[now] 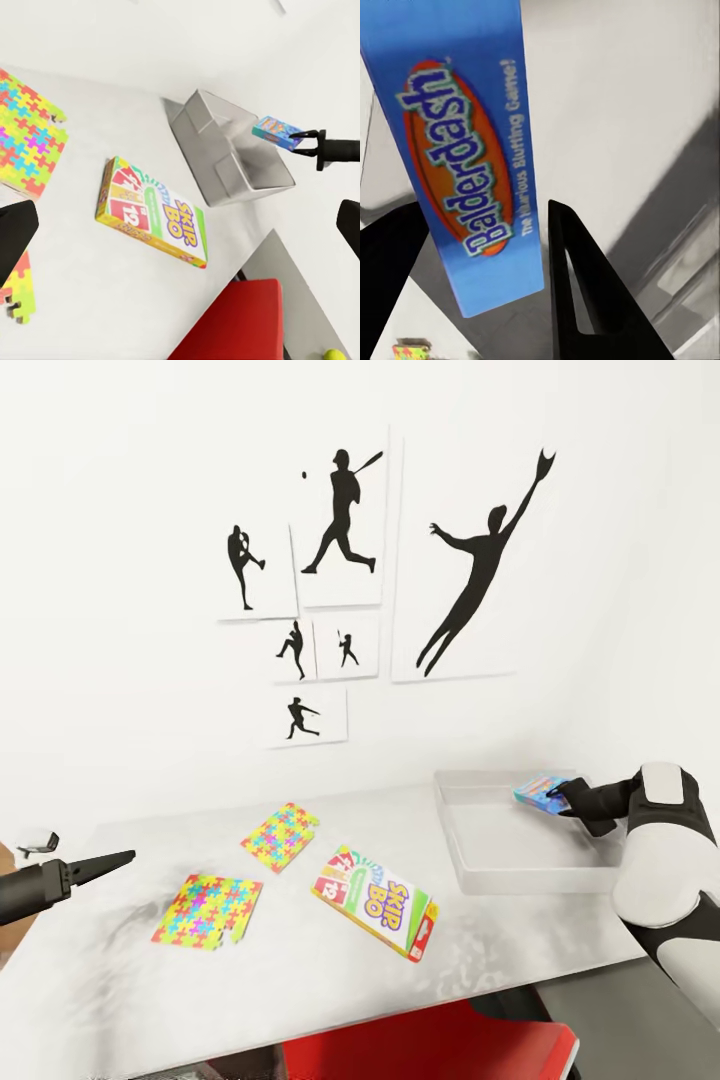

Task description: Put all the toys in the child's room - the three board games (two on the bed and one on the table), the two jigsaw puzzles on the table, and the tennis ball on the table - inside the toy box on the table in the child's room.

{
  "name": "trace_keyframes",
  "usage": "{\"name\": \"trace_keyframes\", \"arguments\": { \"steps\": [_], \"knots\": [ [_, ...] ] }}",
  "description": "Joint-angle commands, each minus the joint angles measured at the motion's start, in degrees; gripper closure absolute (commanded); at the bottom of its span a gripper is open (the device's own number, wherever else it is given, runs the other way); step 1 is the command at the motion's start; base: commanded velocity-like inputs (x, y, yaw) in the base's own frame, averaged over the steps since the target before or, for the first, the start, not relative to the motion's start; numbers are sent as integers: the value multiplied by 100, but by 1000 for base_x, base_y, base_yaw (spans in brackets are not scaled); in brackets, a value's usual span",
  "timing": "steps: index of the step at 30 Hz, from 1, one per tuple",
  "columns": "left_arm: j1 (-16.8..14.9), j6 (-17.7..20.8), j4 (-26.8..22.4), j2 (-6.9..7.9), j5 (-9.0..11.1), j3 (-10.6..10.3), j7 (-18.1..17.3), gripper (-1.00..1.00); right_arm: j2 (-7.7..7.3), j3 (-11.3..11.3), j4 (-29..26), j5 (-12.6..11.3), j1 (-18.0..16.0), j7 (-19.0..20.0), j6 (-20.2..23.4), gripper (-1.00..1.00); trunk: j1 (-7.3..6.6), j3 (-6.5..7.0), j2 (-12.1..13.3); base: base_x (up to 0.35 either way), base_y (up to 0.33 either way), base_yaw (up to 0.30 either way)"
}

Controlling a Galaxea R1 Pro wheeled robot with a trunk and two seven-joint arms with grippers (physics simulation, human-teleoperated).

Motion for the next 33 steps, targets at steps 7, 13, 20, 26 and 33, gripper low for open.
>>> {"name": "trace_keyframes", "arguments": {
  "steps": [7, 13, 20, 26, 33],
  "knots": [
    [-8, 60, -6, -1, -15, 0, -28, -100, 3, -16, 0, -93, -19, -250, -11, 100, 3, -76, -13, 0, 0, 71],
    [-5, 60, -5, -1, -15, 0, -28, -100, 7, -20, 11, -94, -22, -279, -12, 100, 3, -130, -13, 0, 0, 75],
    [-8, 60, -4, -1, -15, 0, -28, -100, -11, -23, 17, -98, -22, -285, -12, 100, 3, -193, -13, 0, 0, 79],
    [-6, 60, -4, -13, -15, 0, -28, -100, -43, -23, 10, -102, -23, -285, -12, 100, 3, -223, -13, 0, 0, 36],
    [-6, 60, -2, -29, -15, 0, -28, -100, -59, -25, 9, -103, -23, -285, -12, 100, 3, -249, -13, 0, 0, -147]
  ]
}}
